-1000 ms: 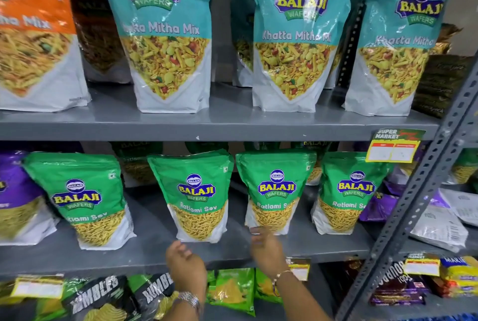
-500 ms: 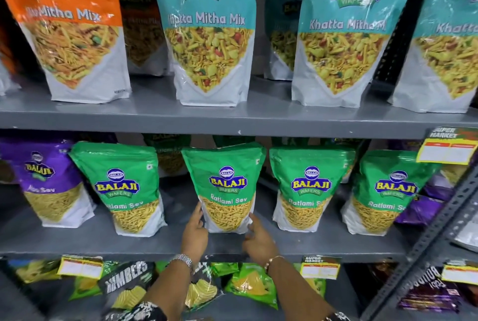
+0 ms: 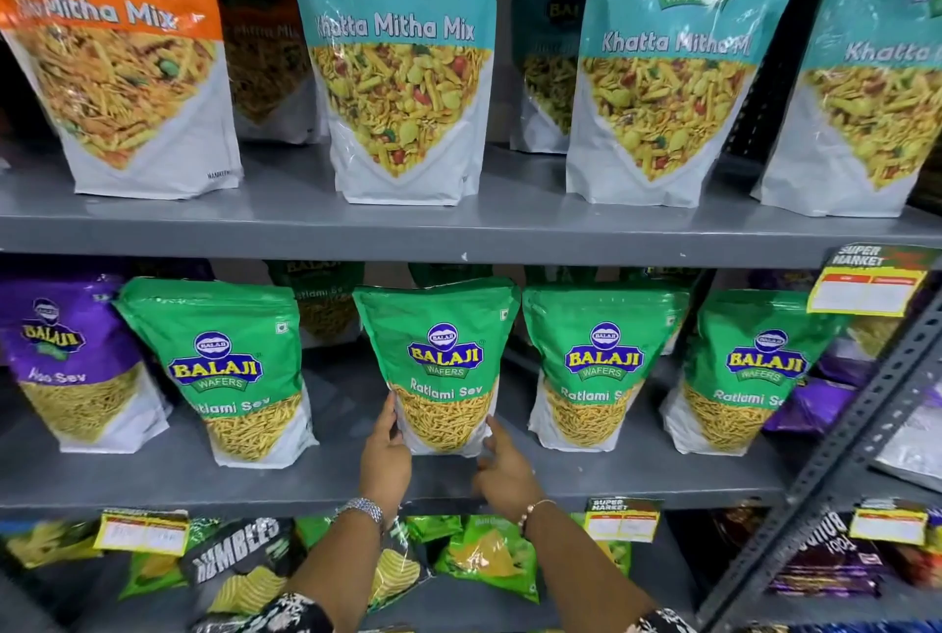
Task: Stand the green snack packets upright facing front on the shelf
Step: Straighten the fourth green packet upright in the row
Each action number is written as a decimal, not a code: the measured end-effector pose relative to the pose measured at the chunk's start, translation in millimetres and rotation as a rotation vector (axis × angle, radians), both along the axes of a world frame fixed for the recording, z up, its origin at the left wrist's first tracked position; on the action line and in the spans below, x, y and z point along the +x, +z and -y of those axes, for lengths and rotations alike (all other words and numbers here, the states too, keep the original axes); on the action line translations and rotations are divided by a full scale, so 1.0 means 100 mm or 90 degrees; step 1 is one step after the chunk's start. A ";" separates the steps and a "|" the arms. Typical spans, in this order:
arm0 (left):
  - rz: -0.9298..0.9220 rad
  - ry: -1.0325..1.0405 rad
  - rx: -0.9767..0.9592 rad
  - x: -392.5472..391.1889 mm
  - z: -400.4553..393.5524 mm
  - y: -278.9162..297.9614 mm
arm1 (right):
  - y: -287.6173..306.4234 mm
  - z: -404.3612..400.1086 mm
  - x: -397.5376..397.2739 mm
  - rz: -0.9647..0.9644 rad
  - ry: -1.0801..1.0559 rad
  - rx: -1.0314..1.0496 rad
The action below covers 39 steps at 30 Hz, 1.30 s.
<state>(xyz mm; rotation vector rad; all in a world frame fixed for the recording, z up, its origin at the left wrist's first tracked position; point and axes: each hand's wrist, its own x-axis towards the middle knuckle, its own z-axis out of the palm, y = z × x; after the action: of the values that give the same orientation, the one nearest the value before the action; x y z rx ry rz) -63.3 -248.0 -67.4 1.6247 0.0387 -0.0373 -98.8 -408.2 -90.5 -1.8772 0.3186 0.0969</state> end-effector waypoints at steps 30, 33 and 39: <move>-0.011 0.467 0.063 -0.19 -1.87 0.13 | 0.43 -1.79 -0.02 0.061 0.144 -0.136; -0.057 0.348 0.112 0.05 -2.26 0.16 | 0.50 -2.13 0.16 0.005 0.154 -0.075; -0.074 0.064 -0.034 0.27 -2.37 0.14 | 0.53 -2.39 0.31 0.009 0.121 -0.033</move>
<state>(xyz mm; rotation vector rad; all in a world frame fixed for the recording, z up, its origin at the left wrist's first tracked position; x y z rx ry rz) -36.7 -11.5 -53.8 1.5635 0.2066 -0.0551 -67.8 -169.3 -37.8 -1.9560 0.1322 0.2055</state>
